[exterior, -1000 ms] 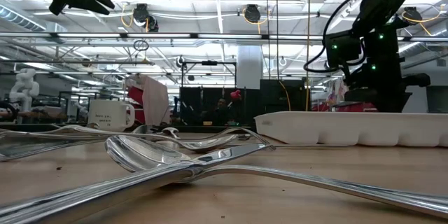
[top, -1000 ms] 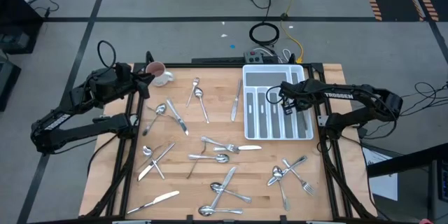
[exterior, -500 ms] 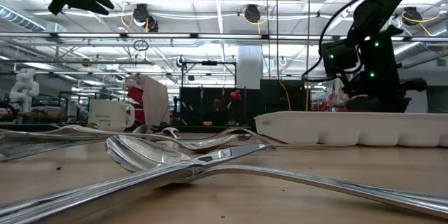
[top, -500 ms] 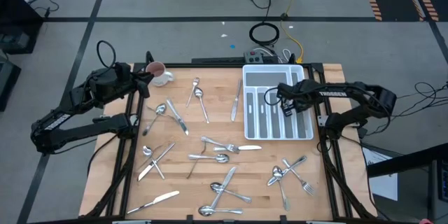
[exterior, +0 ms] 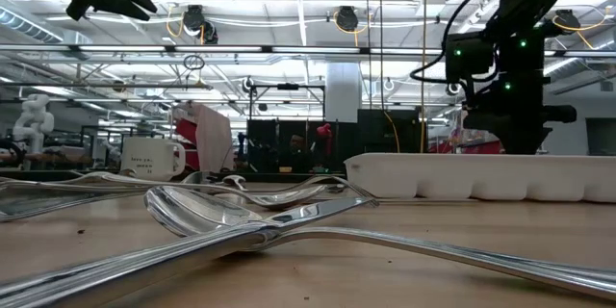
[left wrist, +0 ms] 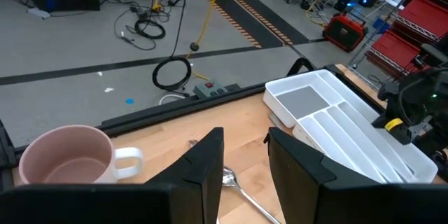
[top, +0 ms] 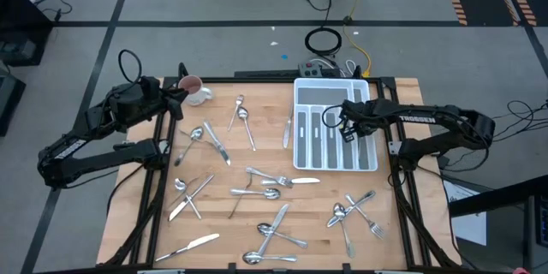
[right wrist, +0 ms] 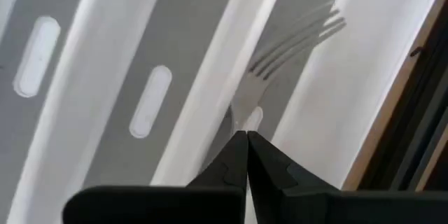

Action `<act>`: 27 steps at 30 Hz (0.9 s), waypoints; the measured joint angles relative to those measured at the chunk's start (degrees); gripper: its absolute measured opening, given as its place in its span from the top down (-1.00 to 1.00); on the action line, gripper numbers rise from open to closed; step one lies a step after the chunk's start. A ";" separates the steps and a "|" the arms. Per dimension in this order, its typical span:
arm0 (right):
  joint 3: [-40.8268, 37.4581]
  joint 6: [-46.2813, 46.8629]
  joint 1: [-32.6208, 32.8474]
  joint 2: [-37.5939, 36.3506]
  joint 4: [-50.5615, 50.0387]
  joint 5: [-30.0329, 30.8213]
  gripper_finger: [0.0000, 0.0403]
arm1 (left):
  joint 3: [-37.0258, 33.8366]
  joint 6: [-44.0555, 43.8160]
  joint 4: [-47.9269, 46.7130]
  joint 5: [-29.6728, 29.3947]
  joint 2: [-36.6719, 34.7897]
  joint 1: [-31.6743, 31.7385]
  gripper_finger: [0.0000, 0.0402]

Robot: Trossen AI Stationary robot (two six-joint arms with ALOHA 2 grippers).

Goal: Sort silverware
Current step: Put the fork in the right section of the silverware tray

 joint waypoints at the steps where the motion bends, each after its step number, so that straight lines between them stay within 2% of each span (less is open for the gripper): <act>1: 0.01 -0.01 -0.15 0.01 0.01 0.70 1.00 | -0.01 0.00 0.00 -0.01 0.00 0.01 0.41; 4: 0.01 -0.29 -0.70 0.46 1.32 2.24 1.00 | 0.00 -0.02 0.00 -0.02 0.00 0.02 0.41; 9: 0.02 -1.54 -1.59 1.53 5.08 1.45 1.00 | -0.01 -0.29 0.00 -0.02 0.00 0.01 0.41; 27: 0.04 -2.58 -1.62 6.64 5.86 -1.00 1.00 | 0.00 -0.36 0.02 -0.98 0.00 0.02 0.41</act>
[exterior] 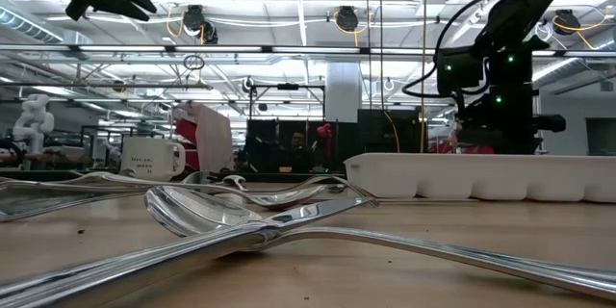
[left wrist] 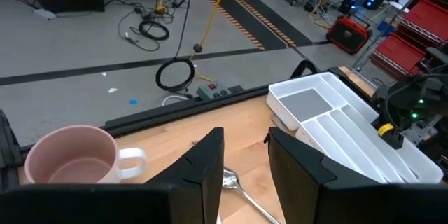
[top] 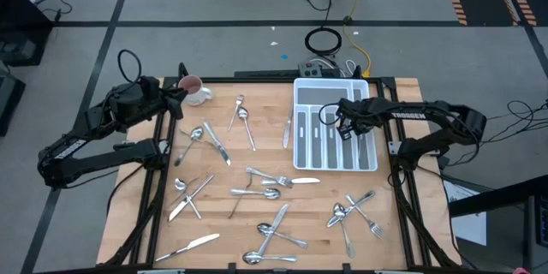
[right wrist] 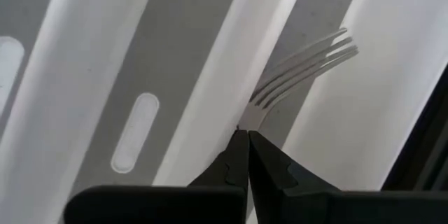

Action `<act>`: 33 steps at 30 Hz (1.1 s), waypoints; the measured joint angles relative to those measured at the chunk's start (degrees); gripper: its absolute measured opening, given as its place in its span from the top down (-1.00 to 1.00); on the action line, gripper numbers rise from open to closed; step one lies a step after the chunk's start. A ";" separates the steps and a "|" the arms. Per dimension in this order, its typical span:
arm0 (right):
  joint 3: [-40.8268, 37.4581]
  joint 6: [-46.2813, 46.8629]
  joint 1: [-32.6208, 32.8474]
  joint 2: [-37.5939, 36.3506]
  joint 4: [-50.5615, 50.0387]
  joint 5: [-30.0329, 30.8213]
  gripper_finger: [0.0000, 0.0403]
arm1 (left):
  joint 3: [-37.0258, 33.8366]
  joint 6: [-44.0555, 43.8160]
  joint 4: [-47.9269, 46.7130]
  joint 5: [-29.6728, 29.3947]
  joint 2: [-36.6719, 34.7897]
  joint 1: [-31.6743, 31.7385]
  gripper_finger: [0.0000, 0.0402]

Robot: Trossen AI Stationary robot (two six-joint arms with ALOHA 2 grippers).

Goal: Sort silverware
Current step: Put the fork in the right section of the silverware tray

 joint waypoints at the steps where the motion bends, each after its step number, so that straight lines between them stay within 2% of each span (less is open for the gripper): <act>1: 0.02 -0.01 0.00 0.14 0.00 -0.04 1.00 | 0.00 -0.01 0.00 -0.20 0.00 0.00 0.41; 7: 0.05 0.57 -0.35 -0.15 -2.68 0.71 1.00 | -0.01 0.03 0.00 -0.45 0.00 -0.01 0.41; 13: -0.15 1.33 -0.32 -5.60 -2.55 -4.68 1.00 | 0.00 0.05 -0.02 -0.62 0.00 0.00 0.41; 17: -0.12 1.68 -0.28 -7.12 -2.44 -5.11 1.00 | -0.01 0.05 -0.01 -0.75 0.00 0.00 0.41; 27: -0.10 -1.32 -1.44 -3.89 -2.03 -3.85 1.00 | -0.01 0.05 -0.02 -0.79 0.00 0.00 0.41; 33: -0.08 -3.79 -4.44 -2.21 -4.69 0.88 1.00 | 0.00 0.05 0.00 -2.02 0.00 -0.01 0.41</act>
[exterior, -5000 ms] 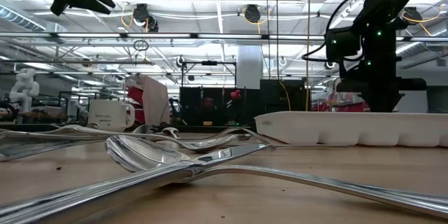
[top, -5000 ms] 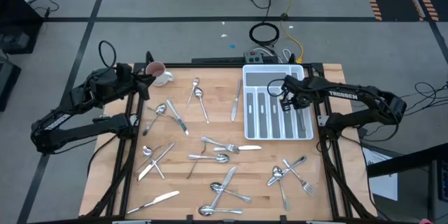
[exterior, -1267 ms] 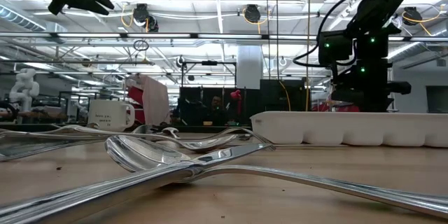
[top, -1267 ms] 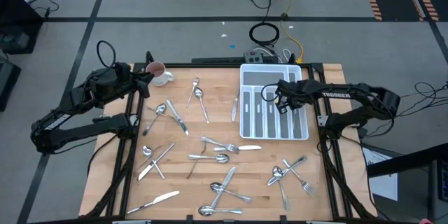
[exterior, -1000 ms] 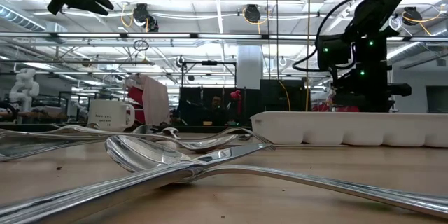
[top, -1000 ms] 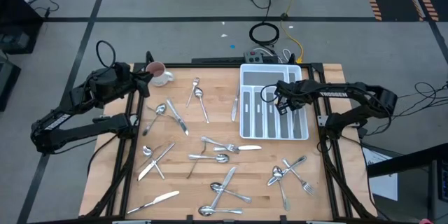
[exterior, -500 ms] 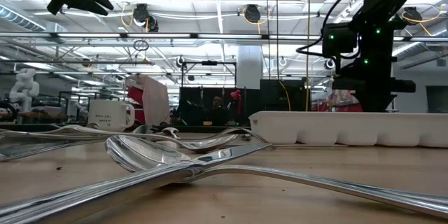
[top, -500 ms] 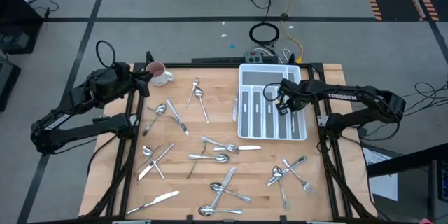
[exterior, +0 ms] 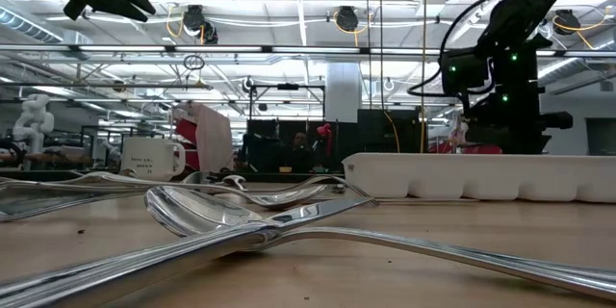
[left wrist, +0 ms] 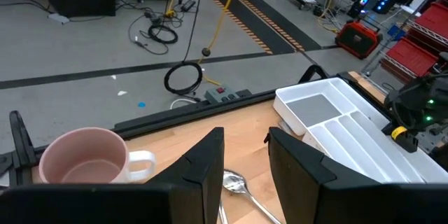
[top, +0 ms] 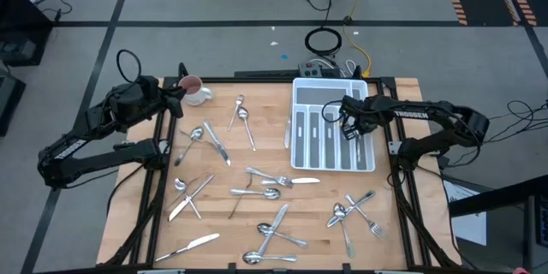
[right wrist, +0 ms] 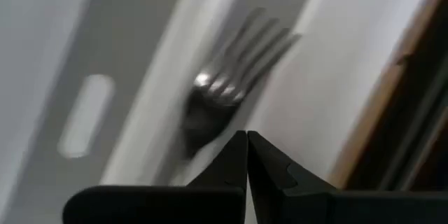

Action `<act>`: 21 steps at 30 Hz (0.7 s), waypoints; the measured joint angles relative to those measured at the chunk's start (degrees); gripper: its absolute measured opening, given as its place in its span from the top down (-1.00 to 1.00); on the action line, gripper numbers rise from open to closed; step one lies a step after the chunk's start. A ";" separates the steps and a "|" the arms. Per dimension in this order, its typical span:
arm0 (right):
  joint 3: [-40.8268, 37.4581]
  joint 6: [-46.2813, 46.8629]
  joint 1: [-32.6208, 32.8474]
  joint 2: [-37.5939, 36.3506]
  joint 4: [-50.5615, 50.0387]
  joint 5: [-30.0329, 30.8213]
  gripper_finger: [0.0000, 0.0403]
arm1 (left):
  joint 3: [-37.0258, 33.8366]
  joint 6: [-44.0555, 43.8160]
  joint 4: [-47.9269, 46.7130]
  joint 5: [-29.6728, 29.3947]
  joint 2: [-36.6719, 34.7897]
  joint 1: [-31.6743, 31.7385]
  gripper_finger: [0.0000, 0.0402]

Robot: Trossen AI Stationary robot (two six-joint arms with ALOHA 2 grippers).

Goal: Sort silverware
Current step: Put the fork in the right section of the silverware tray

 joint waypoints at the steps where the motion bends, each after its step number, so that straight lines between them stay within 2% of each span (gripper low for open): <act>1: 0.00 -0.50 -0.57 0.00 -0.02 0.33 1.00 | 0.00 0.00 0.01 -0.02 0.00 0.00 0.41; 9: 0.07 -4.88 -5.08 0.00 -1.32 6.78 1.00 | 0.00 -0.02 0.09 -0.11 0.04 0.01 0.41; 15: 0.07 -6.30 -6.40 -0.05 -0.47 2.96 1.00 | 0.00 -0.02 0.11 -0.46 1.01 -0.02 0.41; 21: 2.67 -5.40 -5.48 -3.99 1.81 2.80 1.00 | 0.00 -0.02 1.69 -0.48 2.78 -0.02 0.41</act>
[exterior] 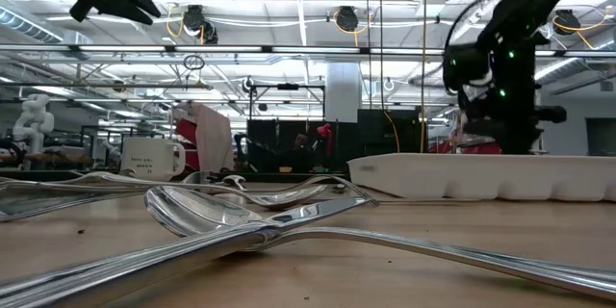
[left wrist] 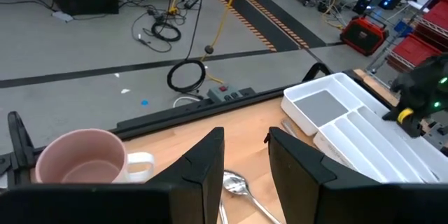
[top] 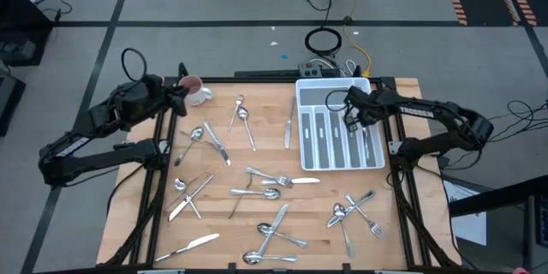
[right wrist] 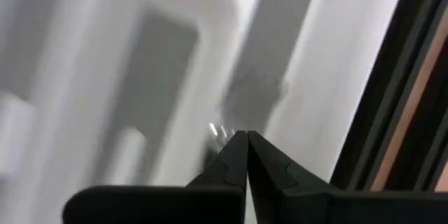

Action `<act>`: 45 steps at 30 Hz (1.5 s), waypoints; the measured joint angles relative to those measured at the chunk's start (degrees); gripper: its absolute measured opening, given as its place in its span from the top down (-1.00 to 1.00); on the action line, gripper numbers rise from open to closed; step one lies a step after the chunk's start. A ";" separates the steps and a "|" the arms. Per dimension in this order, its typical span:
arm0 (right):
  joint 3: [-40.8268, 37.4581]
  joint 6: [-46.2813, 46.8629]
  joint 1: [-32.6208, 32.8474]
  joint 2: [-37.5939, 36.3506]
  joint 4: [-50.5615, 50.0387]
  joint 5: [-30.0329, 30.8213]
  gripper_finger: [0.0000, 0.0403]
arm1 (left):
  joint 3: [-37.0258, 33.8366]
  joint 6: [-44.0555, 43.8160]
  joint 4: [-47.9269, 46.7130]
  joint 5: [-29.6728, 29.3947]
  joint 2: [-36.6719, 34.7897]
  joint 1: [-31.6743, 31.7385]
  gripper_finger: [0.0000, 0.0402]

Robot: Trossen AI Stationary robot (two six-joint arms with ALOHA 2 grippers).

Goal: Sort silverware
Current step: Put the fork in the right section of the silverware tray

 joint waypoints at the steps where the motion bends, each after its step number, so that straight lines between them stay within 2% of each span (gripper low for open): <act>1: 1.30 -0.02 0.00 -1.00 0.11 0.00 1.00 | -0.01 -0.03 0.46 -0.02 0.33 0.00 0.41; 4: 5.70 -1.27 0.30 -3.95 0.12 -0.76 1.00 | -0.02 -0.43 1.43 0.30 1.35 0.00 0.41; 9: 13.77 -6.94 2.11 -7.69 0.17 -1.81 1.00 | 0.00 -1.80 3.36 6.42 6.34 -0.04 0.41; 15: 23.10 -12.40 3.04 -10.21 -1.74 -8.13 1.00 | 0.00 -6.94 7.59 9.76 17.16 -0.04 0.41; 19: 27.13 -13.74 3.02 -10.83 -4.63 -8.23 0.96 | 0.00 -10.58 12.53 11.17 25.77 -0.04 0.41; 27: 28.32 -17.07 3.01 -11.05 -14.09 -8.79 0.69 | 0.00 -11.95 14.35 12.99 41.53 0.00 0.41; 31: 28.32 -18.43 3.01 -11.05 -16.47 -6.35 0.50 | 0.68 -11.57 13.90 12.69 46.52 0.14 0.41; 38: 28.32 -21.96 2.15 -11.07 -15.99 -6.02 0.24 | 4.92 -7.14 14.14 11.26 53.83 3.10 0.40; 45: 28.32 -24.34 2.03 -11.07 -15.64 -5.86 0.12 | 9.14 -5.34 14.25 14.99 60.65 6.87 0.18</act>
